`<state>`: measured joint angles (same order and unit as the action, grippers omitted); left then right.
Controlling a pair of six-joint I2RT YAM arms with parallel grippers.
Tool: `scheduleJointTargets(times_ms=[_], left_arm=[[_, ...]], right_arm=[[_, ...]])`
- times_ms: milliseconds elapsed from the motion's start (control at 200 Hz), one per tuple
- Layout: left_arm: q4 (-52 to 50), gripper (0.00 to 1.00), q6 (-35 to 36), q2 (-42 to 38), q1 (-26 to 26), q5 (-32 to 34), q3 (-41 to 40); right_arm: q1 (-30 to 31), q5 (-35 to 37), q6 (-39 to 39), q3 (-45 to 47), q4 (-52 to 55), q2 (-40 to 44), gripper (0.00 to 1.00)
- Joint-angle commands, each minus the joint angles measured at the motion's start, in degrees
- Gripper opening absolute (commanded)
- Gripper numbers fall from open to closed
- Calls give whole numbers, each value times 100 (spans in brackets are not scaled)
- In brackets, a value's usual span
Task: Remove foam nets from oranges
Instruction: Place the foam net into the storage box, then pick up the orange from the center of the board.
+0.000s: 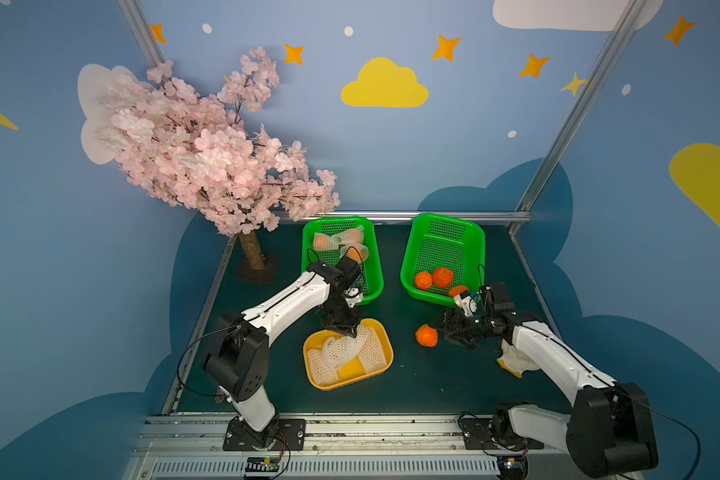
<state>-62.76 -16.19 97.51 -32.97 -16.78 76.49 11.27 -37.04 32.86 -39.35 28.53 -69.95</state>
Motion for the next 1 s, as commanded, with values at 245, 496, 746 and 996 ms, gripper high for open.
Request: scheduleJointTargets(times_ms=[245,496,746,996], left_arm=[[774,57,-347,-289,-121,91,-199],[1127,75,-792,-1012,-111,69,92],[1329,82,-867,-1745,-11,252,132],[1527,89,-894,-2494,164,532,74]], right_arm=[[233,153,276,49,-662,-528,83],[366,388,174,249,-514,-591,83],[516,513,149,139,-596,-1011,83],[687,560,209,-37,-854,-1398,83]])
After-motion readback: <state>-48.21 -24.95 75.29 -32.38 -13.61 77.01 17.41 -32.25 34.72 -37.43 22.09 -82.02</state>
